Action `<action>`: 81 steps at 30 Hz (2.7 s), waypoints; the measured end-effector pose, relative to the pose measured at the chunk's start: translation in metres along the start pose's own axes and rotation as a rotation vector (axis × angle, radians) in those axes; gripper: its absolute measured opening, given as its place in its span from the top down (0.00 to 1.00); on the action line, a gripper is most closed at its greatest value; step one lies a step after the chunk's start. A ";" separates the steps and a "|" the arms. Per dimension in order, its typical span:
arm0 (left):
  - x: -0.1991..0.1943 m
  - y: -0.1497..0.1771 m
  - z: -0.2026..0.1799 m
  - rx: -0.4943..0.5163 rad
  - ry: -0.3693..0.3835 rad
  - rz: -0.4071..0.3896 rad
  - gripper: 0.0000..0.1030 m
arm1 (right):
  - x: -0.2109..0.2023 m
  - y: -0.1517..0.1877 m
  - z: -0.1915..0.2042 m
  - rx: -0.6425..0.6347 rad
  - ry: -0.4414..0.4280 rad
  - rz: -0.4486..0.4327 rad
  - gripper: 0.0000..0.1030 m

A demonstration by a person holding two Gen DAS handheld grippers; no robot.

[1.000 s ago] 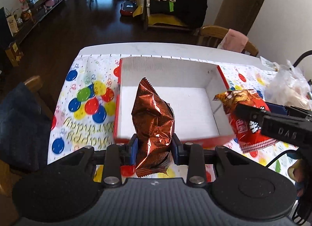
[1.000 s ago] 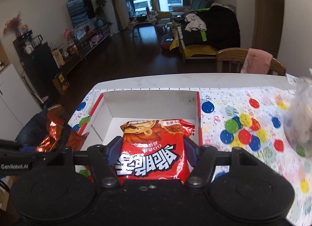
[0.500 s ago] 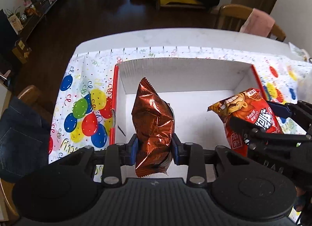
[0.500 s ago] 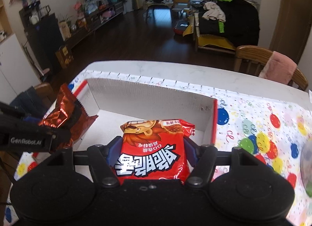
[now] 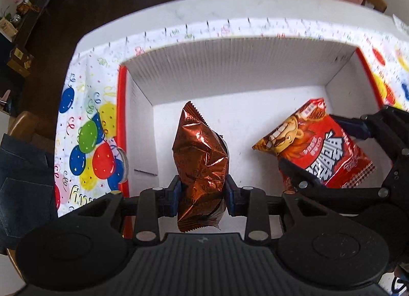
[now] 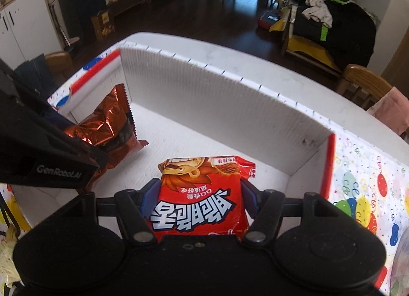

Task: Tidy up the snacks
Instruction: 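Carry both bags into the red box and open both tools, then lift both tools out of the box back toward the snack pile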

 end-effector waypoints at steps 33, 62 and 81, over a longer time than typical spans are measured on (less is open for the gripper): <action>-0.023 0.020 0.007 -0.030 0.046 -0.060 0.55 | -0.040 0.002 0.006 0.042 -0.037 -0.059 0.23; -0.142 0.124 0.063 -0.013 0.181 -0.396 0.46 | -0.165 0.038 0.104 0.232 -0.041 -0.345 0.09; -0.143 0.206 0.089 -0.065 0.253 -0.480 0.24 | -0.187 0.102 0.149 0.216 0.008 -0.427 0.00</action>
Point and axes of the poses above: each gripper's, at about its wrist camera, not at the fingertips, and x roughly the way its jaws point, z to its left, y to its underside, the point moved 9 cm from there along x, roughly the way its jaws point, and after that the axes turned 15 degrees about -y, right-handed, at the moved point
